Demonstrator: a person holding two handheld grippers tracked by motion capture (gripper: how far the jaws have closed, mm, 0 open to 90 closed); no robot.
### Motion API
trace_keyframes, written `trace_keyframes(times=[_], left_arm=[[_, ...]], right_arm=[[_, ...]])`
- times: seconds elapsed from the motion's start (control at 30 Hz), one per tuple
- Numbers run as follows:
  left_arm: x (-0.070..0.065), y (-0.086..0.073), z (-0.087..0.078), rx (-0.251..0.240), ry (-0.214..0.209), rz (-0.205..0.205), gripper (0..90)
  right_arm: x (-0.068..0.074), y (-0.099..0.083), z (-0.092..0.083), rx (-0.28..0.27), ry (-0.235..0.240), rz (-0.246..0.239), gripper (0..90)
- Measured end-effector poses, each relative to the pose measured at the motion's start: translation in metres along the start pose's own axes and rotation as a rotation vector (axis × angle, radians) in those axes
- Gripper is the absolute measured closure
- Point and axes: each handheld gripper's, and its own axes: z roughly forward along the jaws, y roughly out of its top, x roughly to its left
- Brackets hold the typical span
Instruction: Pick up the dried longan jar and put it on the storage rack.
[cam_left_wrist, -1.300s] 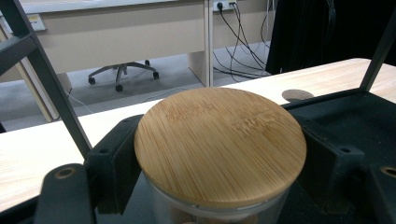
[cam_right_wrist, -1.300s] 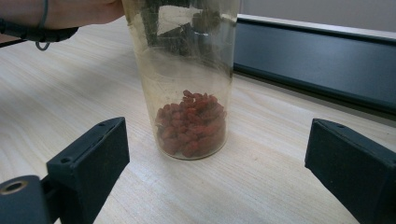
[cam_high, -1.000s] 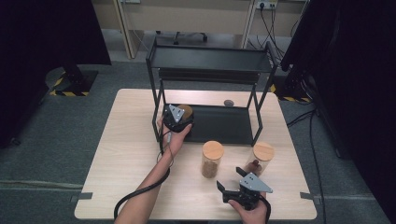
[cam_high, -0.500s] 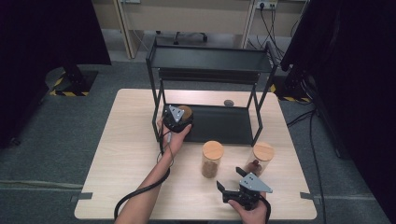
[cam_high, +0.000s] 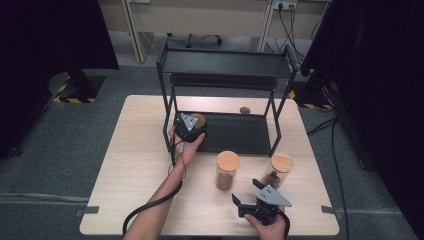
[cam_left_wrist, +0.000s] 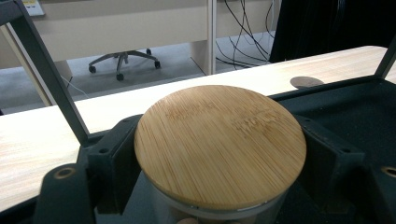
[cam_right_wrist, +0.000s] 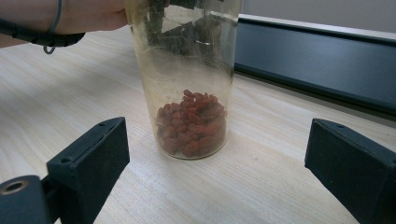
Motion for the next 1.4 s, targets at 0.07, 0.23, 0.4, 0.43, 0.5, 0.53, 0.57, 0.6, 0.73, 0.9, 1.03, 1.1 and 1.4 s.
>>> trace_keyframes(times=[0.07, 0.23, 0.4, 0.43, 0.5, 0.53, 0.57, 0.6, 0.73, 0.9, 1.03, 1.1, 1.4], left_arm=[[0.0, 0.0, 0.0, -0.002, -0.002, 0.0, 23.2], [0.0, 0.0, 0.0, -0.001, -0.005, 0.001, 23.0], [0.001, 0.0, -0.001, 0.0, -0.006, 0.006, 22.1], [0.001, 0.0, -0.001, 0.001, -0.006, 0.002, 21.7], [0.003, 0.001, -0.002, 0.006, -0.013, -0.011, 20.2], [0.003, 0.001, -0.002, 0.006, -0.01, -0.017, 19.0], [0.003, 0.002, -0.003, 0.008, -0.007, -0.021, 17.3], [0.004, 0.002, -0.003, 0.014, -0.01, -0.027, 15.5], [0.005, 0.004, -0.007, 0.023, -0.016, -0.045, 8.6], [0.003, 0.005, -0.011, 0.024, -0.02, -0.036, 6.4], [0.002, 0.005, -0.014, 0.028, -0.021, -0.043, 6.1], [0.001, 0.006, -0.016, 0.027, -0.026, -0.042, 5.8], [-0.001, 0.006, -0.025, 0.024, -0.033, -0.035, 5.8]], right_arm=[[0.0, 0.0, 0.0, 0.0, 0.0, -0.001, 6.7], [0.0, 0.0, 0.0, 0.0, 0.001, -0.001, 6.7], [0.0, 0.0, 0.0, 0.0, 0.001, 0.001, 6.7], [0.0, 0.0, 0.0, 0.0, 0.002, 0.0, 6.7], [0.0, 0.0, 0.0, 0.001, 0.003, -0.001, 6.7], [0.0, 0.0, 0.0, 0.001, 0.003, -0.001, 6.7], [0.0, 0.0, 0.0, 0.001, 0.003, -0.001, 6.7], [0.0, 0.0, 0.0, 0.001, 0.003, -0.002, 6.7], [0.0, 0.0, 0.0, 0.004, 0.004, -0.004, 6.7], [0.0, 0.0, 0.0, 0.004, 0.003, -0.003, 6.7], [0.0, 0.0, 0.0, 0.004, 0.003, -0.003, 6.7], [0.0, 0.0, 0.001, 0.005, 0.004, -0.003, 6.7], [0.0, 0.0, 0.001, 0.006, 0.004, -0.004, 6.7]])
